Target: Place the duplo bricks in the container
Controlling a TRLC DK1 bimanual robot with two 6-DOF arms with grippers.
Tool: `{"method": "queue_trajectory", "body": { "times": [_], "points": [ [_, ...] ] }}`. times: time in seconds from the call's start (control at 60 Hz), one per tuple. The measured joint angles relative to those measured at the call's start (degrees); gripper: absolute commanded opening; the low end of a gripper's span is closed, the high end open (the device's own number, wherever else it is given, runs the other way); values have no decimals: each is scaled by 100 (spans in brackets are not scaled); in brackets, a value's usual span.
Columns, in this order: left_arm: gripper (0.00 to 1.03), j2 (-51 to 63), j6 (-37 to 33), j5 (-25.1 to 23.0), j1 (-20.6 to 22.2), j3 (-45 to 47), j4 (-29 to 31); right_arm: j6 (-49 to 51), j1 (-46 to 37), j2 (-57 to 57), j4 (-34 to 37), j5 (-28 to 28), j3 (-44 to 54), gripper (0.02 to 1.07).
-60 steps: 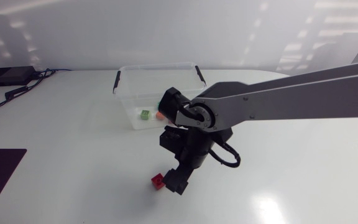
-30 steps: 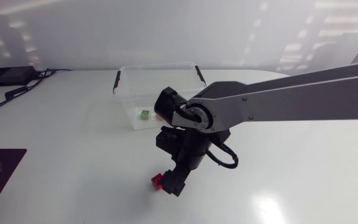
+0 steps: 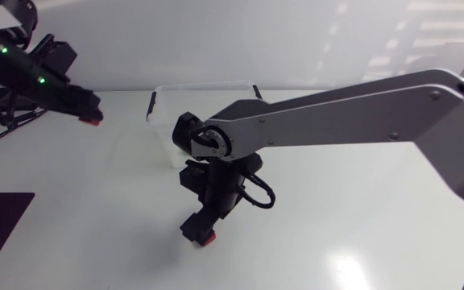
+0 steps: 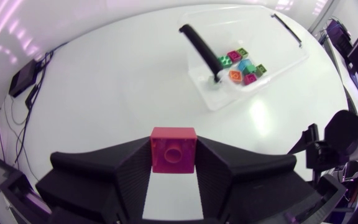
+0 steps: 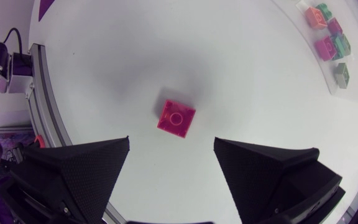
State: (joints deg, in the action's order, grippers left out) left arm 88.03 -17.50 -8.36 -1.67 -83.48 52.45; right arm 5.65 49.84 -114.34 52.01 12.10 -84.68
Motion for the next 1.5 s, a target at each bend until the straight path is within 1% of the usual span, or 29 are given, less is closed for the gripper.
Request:
{"method": "queue_trajectory", "body": {
  "times": [0.15, 0.3, 0.417, 0.467, 0.533, 0.583, 0.683, 0.7, 0.717, 0.75, 0.8, 0.817, 0.833, 0.933, 1.017, 1.15, 1.283, 1.417, 1.5],
  "points": [
    [29, 599, 122, 0, 560, -946, -26, -138, -2, -509, 332, 111, -444, 100],
    [30, 1392, 146, 0, 953, -1930, -46, -295, -2, -881, 726, 144, -890, 100],
    [31, 2037, 146, 0, 1182, -2527, -50, -400, -2, -1093, 909, 144, -1222, 98],
    [31, 2323, 146, 0, 1268, -2780, -46, -422, -2, -1196, 979, 144, -1355, 96],
    [31, 2697, 146, 0, 1351, -3106, -39, -424, -2, -1340, 1071, 146, -1513, 95],
    [31, 2948, 146, 0, 1390, -3338, 7, -439, -2, -1434, 1137, 144, -1593, 93],
    [32, 3362, 146, 0, 1425, -3685, 44, -444, 0, -1596, 1268, 144, -1731, 93],
    [34, 3434, 146, 0, 1425, -3748, 61, -446, 0, -1626, 1279, 144, -1749, 92],
    [39, 3488, 146, 0, 1429, -3797, 81, -450, 2, -1646, 1294, 144, -1764, 91],
    [56, 3587, 146, 0, 1429, -3897, 133, -461, 4, -1683, 1318, 144, -1799, 85],
    [90, 3740, 146, 0, 1429, -4083, 321, -466, 9, -1740, 1353, 144, -1832, 75],
    [97, 3775, 146, 0, 1429, -4135, 382, -470, 11, -1753, 1359, 142, -1838, 72],
    [100, 3807, 146, 0, 1429, -4183, 439, -485, 11, -1759, 1370, 140, -1845, 69],
    [100, 3845, 144, 0, 1429, -4253, 601, -529, 13, -1759, 1381, 140, -1851, 50],
    [100, 3775, 144, 0, 1427, -4253, 623, -551, 15, -1768, 1381, 138, -1851, 26],
    [100, 3423, 144, 0, 1388, -4212, 732, -553, 26, -1755, 1386, 116, -1849, 25],
    [100, 2610, 144, 2, 1257, -3897, 767, -568, -31, -1554, 1381, 24, -1781, 25],
    [100, 1587, 146, 0, 1104, -3305, 750, -570, -289, -1064, 1381, -98, -1792, 25],
    [100, 1010, 144, 0, 1082, -2739, 651, -570, -483, -745, 1405, -195, -2044, 25]
  ]
}}
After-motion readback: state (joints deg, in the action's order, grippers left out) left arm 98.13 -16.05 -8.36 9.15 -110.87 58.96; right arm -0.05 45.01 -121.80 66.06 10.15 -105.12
